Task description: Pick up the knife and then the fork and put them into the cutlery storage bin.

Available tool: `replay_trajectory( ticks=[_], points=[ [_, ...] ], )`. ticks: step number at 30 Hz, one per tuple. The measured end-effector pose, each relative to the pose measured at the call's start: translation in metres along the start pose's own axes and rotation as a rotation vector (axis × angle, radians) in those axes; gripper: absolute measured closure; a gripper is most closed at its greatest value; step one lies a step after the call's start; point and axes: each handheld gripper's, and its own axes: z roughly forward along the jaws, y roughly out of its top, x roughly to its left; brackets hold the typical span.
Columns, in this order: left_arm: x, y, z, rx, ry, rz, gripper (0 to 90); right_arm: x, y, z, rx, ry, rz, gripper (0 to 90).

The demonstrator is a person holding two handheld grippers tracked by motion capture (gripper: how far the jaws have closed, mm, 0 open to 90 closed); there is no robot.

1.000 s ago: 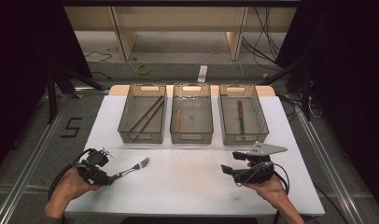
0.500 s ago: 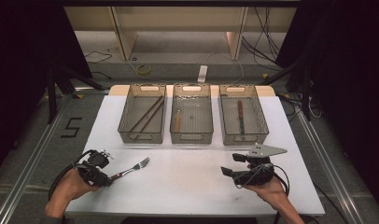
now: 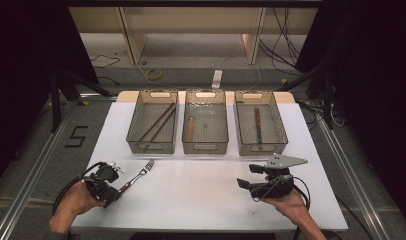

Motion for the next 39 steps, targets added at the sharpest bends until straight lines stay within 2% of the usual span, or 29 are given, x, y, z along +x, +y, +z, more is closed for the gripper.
replay_trajectory(
  ticks=[7, 10, 19, 26, 32, 34, 39],
  points=[
    [0.0, 0.0, 0.0, 0.0, -0.001, -0.001, 75.6, 0.0, 0.0, 0.0, -0.002, 0.0, -0.001, 30.9],
    [0.0, 0.001, 0.0, -0.013, -0.005, -0.021, 75.7, 0.0, 0.0, 0.0, -0.004, 0.001, -0.001, 30.9],
    [-0.003, 0.005, -0.009, -0.082, -0.072, -0.041, 75.7, 0.001, 0.001, 0.0, -0.005, 0.004, -0.004, 31.0],
    [-0.018, 0.018, -0.017, -0.117, -0.113, -0.018, 75.7, 0.004, 0.002, 0.0, -0.004, 0.01, -0.024, 31.0],
    [-0.038, 0.034, -0.024, -0.128, -0.146, 0.003, 75.7, 0.01, 0.005, 0.002, -0.001, 0.02, -0.052, 31.0],
    [-0.046, 0.04, -0.026, -0.136, -0.16, 0.015, 75.7, 0.013, 0.005, 0.003, 0.005, 0.023, -0.063, 31.0],
    [-0.067, 0.059, -0.027, -0.135, -0.205, 0.079, 75.7, 0.02, 0.007, 0.005, 0.009, 0.025, -0.1, 31.0]
  ],
)
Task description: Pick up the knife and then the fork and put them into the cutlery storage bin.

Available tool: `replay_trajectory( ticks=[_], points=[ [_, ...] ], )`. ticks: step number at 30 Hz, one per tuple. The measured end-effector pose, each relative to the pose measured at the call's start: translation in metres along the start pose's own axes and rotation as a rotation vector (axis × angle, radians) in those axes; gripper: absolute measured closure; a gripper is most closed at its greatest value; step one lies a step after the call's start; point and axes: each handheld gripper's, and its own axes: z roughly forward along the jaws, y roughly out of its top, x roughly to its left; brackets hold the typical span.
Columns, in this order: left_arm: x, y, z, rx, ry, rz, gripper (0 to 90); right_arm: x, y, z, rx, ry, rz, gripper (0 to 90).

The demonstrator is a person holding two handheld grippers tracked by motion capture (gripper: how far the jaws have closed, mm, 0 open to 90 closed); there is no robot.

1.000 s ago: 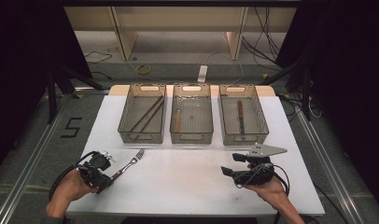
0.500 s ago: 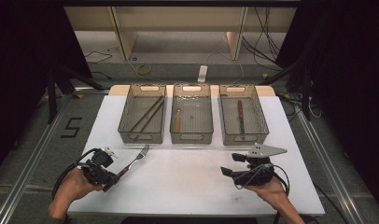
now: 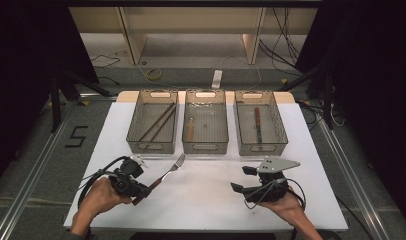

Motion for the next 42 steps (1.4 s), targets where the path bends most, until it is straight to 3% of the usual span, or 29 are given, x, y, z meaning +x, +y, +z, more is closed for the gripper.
replay_trajectory(
  ticks=[12, 21, 24, 31, 42],
  points=[
    [-0.032, 0.043, 0.015, 0.043, -0.05, 0.119, 75.7, 0.019, 0.005, 0.01, 0.017, 0.019, -0.095, 30.9],
    [-0.055, 0.072, 0.025, 0.077, -0.082, 0.204, 75.6, 0.04, 0.01, 0.021, 0.025, 0.032, -0.216, 30.0],
    [-0.063, 0.076, 0.03, 0.093, -0.068, 0.226, 75.7, 0.046, 0.011, 0.024, 0.04, 0.02, -0.253, 29.7],
    [-0.072, 0.081, 0.038, 0.109, -0.101, 0.246, 75.6, 0.059, 0.011, 0.032, 0.062, 0.004, -0.372, 28.3],
    [-0.086, 0.084, 0.035, 0.129, -0.125, 0.295, 75.6, 0.077, 0.008, 0.05, 0.117, -0.029, -0.569, 29.4]
  ],
)
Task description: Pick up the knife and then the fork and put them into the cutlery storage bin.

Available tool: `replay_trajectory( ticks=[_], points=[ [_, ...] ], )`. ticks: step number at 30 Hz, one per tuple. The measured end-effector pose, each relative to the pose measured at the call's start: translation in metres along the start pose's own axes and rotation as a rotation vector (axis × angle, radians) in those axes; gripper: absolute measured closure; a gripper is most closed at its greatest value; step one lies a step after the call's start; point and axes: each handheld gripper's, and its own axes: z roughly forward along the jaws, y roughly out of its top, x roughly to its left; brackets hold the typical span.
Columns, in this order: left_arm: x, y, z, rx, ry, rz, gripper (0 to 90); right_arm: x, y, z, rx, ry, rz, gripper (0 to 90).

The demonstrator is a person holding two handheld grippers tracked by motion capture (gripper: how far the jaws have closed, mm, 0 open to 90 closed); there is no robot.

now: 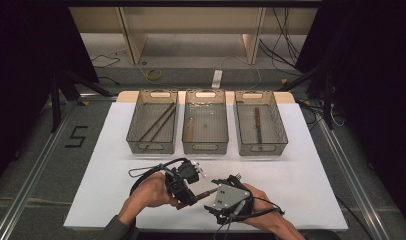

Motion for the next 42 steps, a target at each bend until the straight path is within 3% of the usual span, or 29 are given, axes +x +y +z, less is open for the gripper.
replay_trajectory(
  ticks=[9, 16, 23, 24, 32, 33, 38, 42],
  points=[
    [-0.006, 0.002, 0.0, 0.004, -0.019, 0.018, 75.6, 0.006, 0.0, 0.009, 0.052, 0.0, -0.135, 39.6],
    [-0.011, 0.005, -0.002, 0.018, -0.026, 0.049, 75.6, 0.011, 0.001, 0.012, 0.059, 0.019, -0.169, 50.0],
    [-0.012, 0.006, -0.001, 0.027, -0.037, 0.062, 75.6, 0.015, 0.0, 0.015, 0.072, 0.006, -0.212, 62.5],
    [-0.011, 0.006, 0.0, 0.025, -0.038, 0.063, 75.6, 0.013, 0.0, 0.015, 0.076, 0.009, -0.242, 64.7],
    [-0.01, 0.006, -0.001, 0.015, -0.051, 0.065, 75.2, 0.018, -0.003, 0.016, 0.087, 0.014, -0.292, 74.1],
    [-0.01, 0.005, -0.001, 0.014, -0.055, 0.065, 74.9, 0.016, -0.003, 0.016, 0.095, 0.022, -0.321, 74.8],
    [-0.004, 0.002, -0.005, -0.032, -0.039, 0.043, 70.7, 0.018, -0.003, 0.018, 0.101, 0.025, -0.324, 77.9],
    [-0.001, -0.002, -0.009, -0.046, -0.018, 0.018, 54.5, 0.013, -0.005, 0.015, 0.111, 0.013, -0.319, 78.1]
  ],
)
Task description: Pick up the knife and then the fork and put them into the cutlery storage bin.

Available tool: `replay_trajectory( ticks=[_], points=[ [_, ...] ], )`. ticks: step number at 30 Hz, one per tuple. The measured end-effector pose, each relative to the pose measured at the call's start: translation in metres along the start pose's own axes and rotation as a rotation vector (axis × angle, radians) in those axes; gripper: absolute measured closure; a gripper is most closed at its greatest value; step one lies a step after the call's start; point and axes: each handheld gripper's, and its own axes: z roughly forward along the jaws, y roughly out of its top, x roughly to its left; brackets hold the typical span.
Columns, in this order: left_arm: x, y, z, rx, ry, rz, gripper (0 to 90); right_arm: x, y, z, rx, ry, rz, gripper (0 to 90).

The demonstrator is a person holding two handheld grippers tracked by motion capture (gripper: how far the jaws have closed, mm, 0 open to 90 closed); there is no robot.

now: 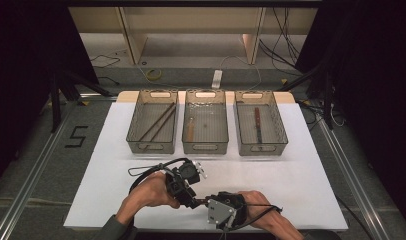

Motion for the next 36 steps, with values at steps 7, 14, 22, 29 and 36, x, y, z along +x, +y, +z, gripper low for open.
replay_trajectory(
  ticks=[7, 14, 22, 29, 36],
  points=[
    [0.011, -0.011, -0.013, -0.108, 0.064, -0.071, 31.9, -0.007, -0.008, -0.003, 0.013, -0.008, 0.084, 78.0],
    [0.022, -0.027, -0.024, -0.206, 0.138, -0.126, 23.1, -0.024, -0.023, -0.01, 0.015, -0.024, 0.188, 78.0],
    [0.028, -0.043, -0.035, -0.361, 0.179, -0.166, 20.1, -0.044, -0.04, -0.014, 0.014, -0.052, 0.345, 78.0],
    [0.032, -0.067, -0.033, -0.462, 0.211, -0.216, 19.5, -0.077, -0.062, -0.029, -0.014, -0.072, 0.562, 78.0],
    [0.037, -0.091, -0.03, -0.552, 0.253, -0.286, 18.4, -0.119, -0.083, -0.041, -0.048, -0.102, 0.776, 78.0]
  ],
)
